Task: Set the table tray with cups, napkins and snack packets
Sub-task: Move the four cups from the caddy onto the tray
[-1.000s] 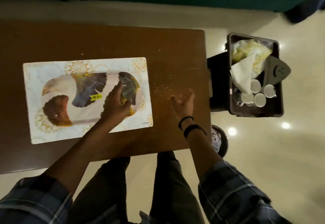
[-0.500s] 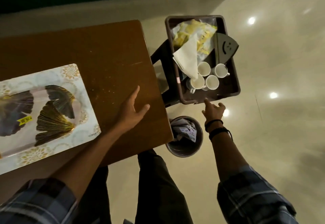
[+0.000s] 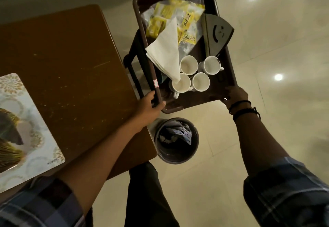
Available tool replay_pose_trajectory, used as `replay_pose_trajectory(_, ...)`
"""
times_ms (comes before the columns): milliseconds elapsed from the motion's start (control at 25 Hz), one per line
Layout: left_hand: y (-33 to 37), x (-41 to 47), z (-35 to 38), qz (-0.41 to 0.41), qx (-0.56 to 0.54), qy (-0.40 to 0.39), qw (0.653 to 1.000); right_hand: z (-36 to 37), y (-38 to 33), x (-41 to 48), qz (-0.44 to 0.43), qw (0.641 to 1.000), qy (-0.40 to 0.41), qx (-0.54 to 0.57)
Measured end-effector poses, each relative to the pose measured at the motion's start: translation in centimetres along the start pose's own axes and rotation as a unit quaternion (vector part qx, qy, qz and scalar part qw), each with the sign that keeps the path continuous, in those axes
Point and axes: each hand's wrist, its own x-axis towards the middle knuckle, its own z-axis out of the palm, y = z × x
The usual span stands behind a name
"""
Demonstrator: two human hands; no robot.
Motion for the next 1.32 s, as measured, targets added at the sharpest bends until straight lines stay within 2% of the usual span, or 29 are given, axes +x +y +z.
replay_pose_trajectory(80,0.0,1.5,0.4,-0.018,-0.009,0.019,1.000,-0.7,0.1,0.9,-0.007,1.000,-0.028,0.007)
replay_pose_trajectory(240,0.5,2.8,0.6,-0.045,-0.069,0.040,0.996,-1.7,-0.1,1.6,-0.047,0.989,-0.136,0.020)
replay_pose_trajectory(480,1.7,2.0,-2.1,-0.057,-0.130,0.045,0.989,-0.7,1.6,-1.0,-0.049,0.987,-0.129,0.077)
replay_pose_trajectory(760,-0.6,-1.3,-7.2,-0.033,-0.120,0.068,0.990,1.9,2.2,-8.3,-0.089,0.975,-0.149,0.135)
replay_pose_trajectory(1080,-7.7,-8.2,-14.3,-0.047,-0.158,0.131,0.977,9.3,5.1,-14.8,-0.069,0.967,-0.218,0.115)
replay_pose_trajectory(1320,-14.0,-12.8,-18.5,-0.083,-0.199,0.189,0.958,15.0,9.8,-18.1,-0.058,0.966,-0.250,0.039)
